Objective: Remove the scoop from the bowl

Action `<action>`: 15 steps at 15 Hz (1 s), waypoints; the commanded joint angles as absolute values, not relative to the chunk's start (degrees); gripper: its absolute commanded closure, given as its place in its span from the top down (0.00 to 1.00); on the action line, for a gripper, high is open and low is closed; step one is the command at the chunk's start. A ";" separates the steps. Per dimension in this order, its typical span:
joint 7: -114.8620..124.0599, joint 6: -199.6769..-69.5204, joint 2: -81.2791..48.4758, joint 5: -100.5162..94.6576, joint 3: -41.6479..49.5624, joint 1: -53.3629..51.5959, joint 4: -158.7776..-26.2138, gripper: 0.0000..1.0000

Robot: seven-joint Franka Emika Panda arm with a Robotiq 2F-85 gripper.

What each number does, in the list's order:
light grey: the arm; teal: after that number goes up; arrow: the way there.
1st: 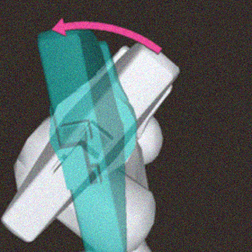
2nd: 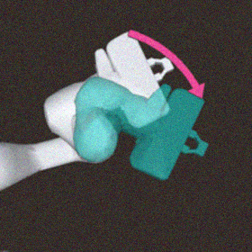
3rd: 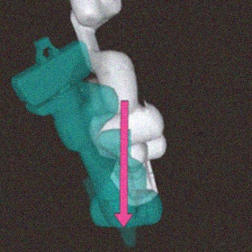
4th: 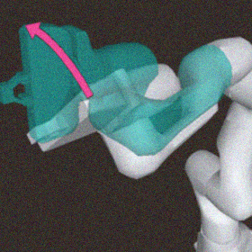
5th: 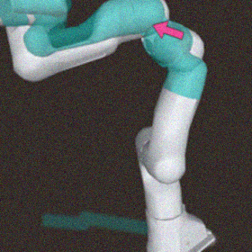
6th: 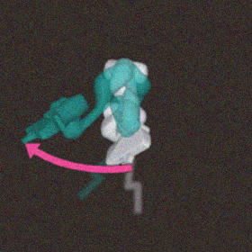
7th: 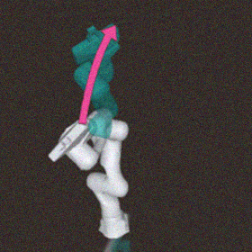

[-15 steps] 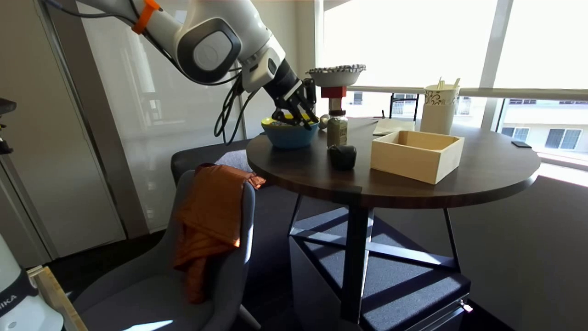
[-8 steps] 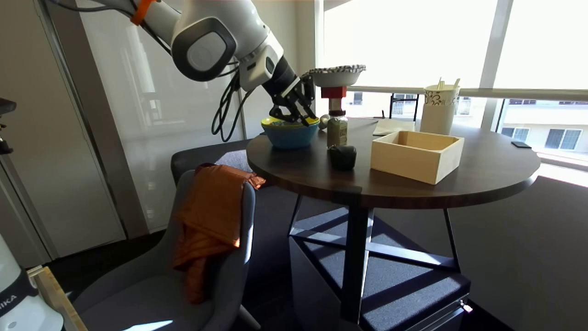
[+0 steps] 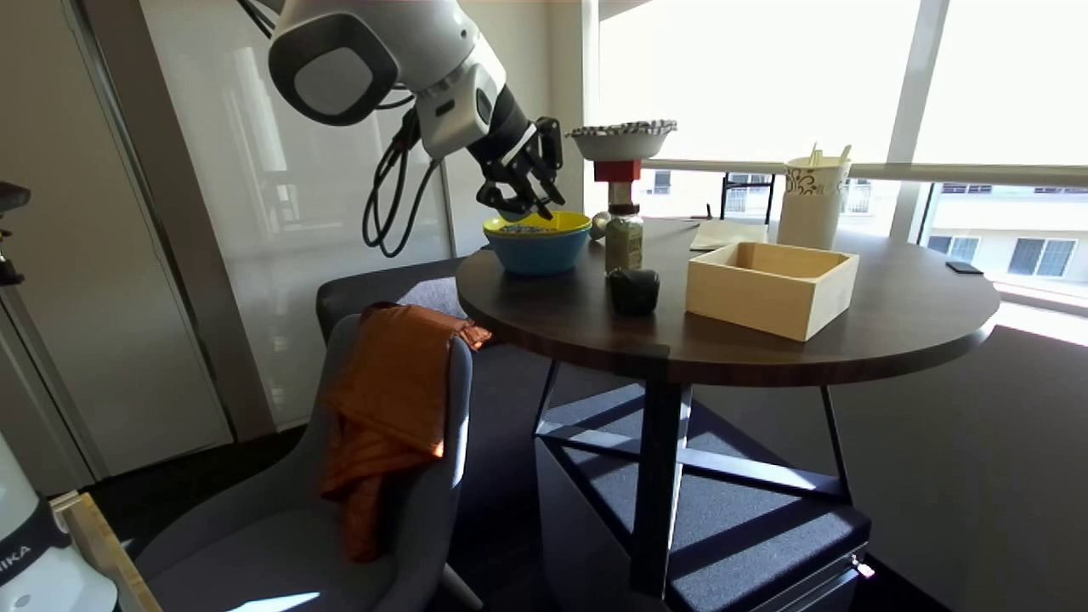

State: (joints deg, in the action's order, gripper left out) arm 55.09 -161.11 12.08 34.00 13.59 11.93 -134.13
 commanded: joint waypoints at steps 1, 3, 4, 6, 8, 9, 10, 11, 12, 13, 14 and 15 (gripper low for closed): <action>51.53 -156.69 17.07 34.85 16.08 14.01 -138.09 0.06; 50.44 -154.52 18.13 35.37 17.97 15.43 -138.90 0.06; 50.64 -153.49 18.03 35.31 18.79 16.40 -138.85 0.06; 50.79 -150.69 17.02 36.70 21.24 17.79 -138.11 0.06; 54.05 -147.64 14.84 36.08 22.51 20.12 -137.12 0.06; 57.04 -147.03 13.69 34.73 22.39 21.63 -136.90 0.06; 59.35 -146.13 13.15 33.87 22.37 22.74 -136.70 0.06; 62.01 -144.82 12.55 32.28 22.12 23.96 -136.46 0.06; 62.03 -144.36 12.81 31.08 21.70 24.02 -136.77 0.06; 58.40 -146.00 13.56 33.17 22.60 23.29 -137.64 0.06; 58.55 -145.84 13.23 33.04 22.64 23.46 -137.66 0.23; 58.50 -145.84 13.10 33.05 22.64 23.44 -137.65 0.23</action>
State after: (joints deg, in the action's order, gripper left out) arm 58.50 -146.03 13.17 33.02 22.95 23.09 -137.79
